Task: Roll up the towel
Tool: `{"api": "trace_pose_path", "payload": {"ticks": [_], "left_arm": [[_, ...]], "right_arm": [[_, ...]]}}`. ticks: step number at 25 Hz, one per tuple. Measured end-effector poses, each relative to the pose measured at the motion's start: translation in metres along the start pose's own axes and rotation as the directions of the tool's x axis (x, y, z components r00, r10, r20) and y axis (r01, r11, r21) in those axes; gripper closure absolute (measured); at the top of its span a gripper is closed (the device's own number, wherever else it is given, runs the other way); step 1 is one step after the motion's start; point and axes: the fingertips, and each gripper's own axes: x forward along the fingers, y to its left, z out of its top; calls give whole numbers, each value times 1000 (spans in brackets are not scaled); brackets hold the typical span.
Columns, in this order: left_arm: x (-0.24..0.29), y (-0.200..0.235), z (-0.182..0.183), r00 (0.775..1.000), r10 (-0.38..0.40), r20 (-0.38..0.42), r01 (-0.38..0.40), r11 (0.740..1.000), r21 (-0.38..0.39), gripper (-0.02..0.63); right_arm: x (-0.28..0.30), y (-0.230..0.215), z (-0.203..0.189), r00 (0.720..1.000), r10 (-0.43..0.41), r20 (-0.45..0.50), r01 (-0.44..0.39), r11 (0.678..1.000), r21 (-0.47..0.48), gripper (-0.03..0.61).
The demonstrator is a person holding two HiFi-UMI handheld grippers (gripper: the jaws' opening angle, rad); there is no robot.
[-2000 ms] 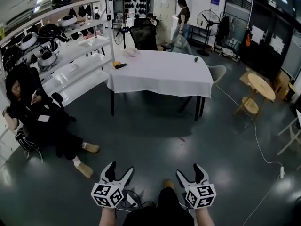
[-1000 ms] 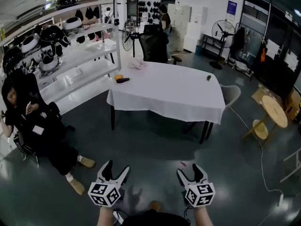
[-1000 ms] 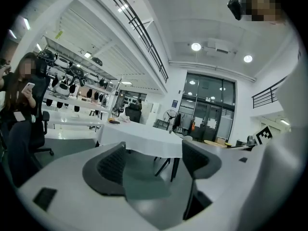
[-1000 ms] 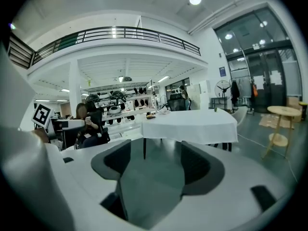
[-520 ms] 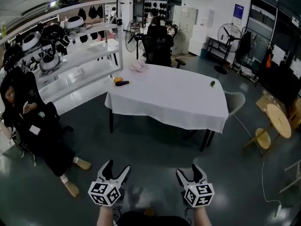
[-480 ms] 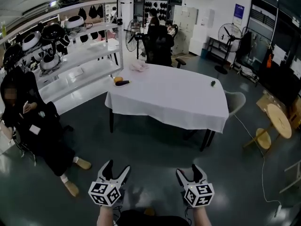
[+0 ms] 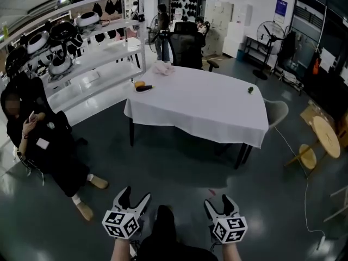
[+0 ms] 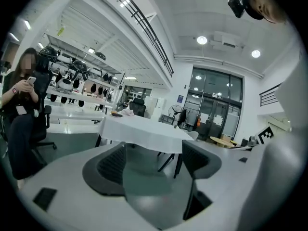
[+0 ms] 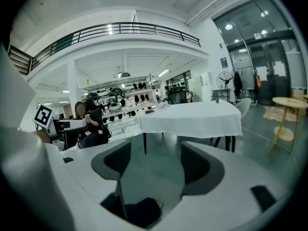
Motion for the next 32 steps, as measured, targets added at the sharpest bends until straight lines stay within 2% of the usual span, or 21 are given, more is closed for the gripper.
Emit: {"api": "trace_pose_path", "payload": {"ticks": [5, 11, 26, 32], "left_arm": [[3, -3, -15, 999, -5, -35, 4, 1000, -21, 235], [32, 13, -2, 1000, 4, -24, -5, 1000, -24, 235], [182, 82, 96, 999, -46, 27, 45, 999, 7, 235], [236, 104, 116, 997, -69, 24, 69, 998, 14, 235]], "right_arm": [[7, 2, -6, 1000, 10, -29, -10, 1000, -3, 245], [38, -3, 14, 1000, 22, -22, -22, 1000, -17, 245], [179, -24, 124, 1000, -12, 28, 13, 999, -44, 252], [226, -42, 149, 998, -43, 37, 45, 998, -34, 258]]}}
